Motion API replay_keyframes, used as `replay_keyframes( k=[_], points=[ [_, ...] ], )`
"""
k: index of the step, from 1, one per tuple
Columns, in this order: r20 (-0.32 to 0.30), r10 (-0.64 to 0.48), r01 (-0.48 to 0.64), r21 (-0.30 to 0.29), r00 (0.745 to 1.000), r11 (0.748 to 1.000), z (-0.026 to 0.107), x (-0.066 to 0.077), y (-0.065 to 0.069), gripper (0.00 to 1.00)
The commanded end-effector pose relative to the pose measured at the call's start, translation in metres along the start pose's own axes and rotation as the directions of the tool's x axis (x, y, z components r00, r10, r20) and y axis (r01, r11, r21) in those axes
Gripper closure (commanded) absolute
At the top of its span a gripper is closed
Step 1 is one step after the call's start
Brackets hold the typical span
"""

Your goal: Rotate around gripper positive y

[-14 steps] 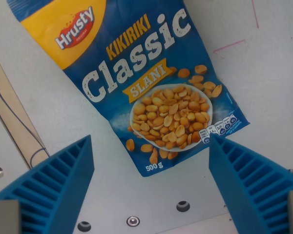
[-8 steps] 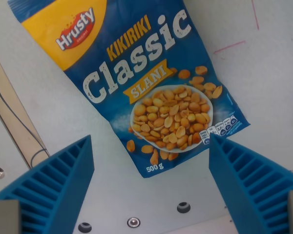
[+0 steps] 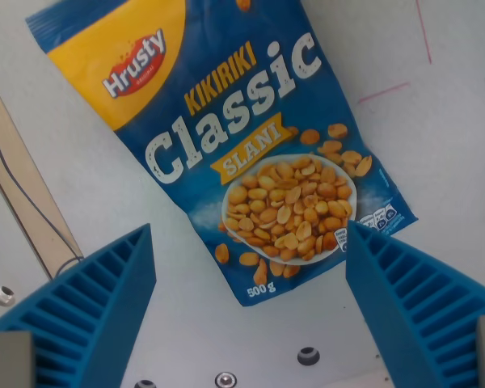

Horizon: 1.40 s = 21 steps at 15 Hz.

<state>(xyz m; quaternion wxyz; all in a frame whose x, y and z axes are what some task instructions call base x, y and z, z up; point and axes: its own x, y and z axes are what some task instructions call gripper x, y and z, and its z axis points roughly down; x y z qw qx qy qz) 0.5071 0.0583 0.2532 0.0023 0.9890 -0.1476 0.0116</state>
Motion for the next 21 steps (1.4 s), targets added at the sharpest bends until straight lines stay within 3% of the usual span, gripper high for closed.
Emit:
replay_keyframes(
  k=[1, 11, 21],
  points=[
    [-0.172, 0.002, -0.004, -0.009, 0.985, 1.0, 0.0013, -0.0058, 0.0021, 0.0],
    [-0.301, 0.001, -0.004, -0.009, 0.953, 1.0, 0.0013, -0.0058, 0.0021, 0.0],
    [-0.425, -0.001, -0.004, -0.009, 0.905, 1.0, 0.0013, -0.0058, 0.0021, 0.0]
  ],
)
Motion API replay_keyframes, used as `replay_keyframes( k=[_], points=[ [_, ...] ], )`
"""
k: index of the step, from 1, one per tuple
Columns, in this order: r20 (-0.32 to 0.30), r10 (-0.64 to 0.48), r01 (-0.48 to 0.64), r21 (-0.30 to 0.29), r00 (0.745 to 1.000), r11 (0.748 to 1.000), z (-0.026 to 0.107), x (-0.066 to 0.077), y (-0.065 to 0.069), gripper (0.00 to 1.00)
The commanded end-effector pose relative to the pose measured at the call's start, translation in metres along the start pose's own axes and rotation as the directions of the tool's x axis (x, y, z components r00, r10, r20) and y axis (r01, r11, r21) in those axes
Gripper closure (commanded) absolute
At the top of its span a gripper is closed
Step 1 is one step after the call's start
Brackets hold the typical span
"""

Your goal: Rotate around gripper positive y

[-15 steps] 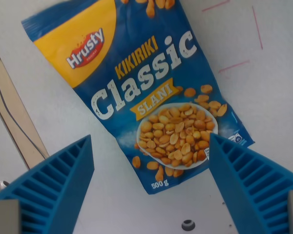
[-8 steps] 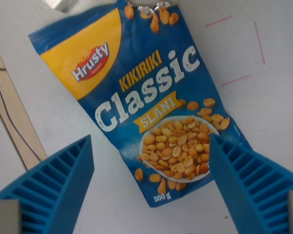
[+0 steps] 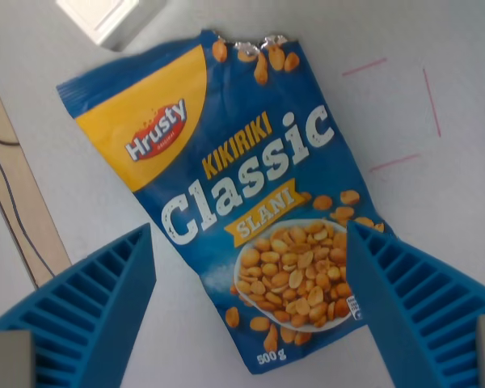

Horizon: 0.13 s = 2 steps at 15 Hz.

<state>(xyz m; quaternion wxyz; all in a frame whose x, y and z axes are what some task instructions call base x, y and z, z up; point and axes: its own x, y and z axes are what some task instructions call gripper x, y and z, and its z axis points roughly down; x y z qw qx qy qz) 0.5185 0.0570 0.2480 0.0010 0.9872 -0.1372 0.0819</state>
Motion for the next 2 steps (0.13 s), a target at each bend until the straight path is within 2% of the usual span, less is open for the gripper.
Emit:
replay_keyframes(
  k=[1, 2],
  points=[
    [-0.309, 0.009, -0.02, -0.034, 0.951, 0.999, -0.0066, -0.0162, 0.0037, 0.0],
    [-0.322, 0.008, -0.02, -0.034, 0.947, 0.999, -0.0066, -0.0162, 0.0037, 0.0]
  ],
)
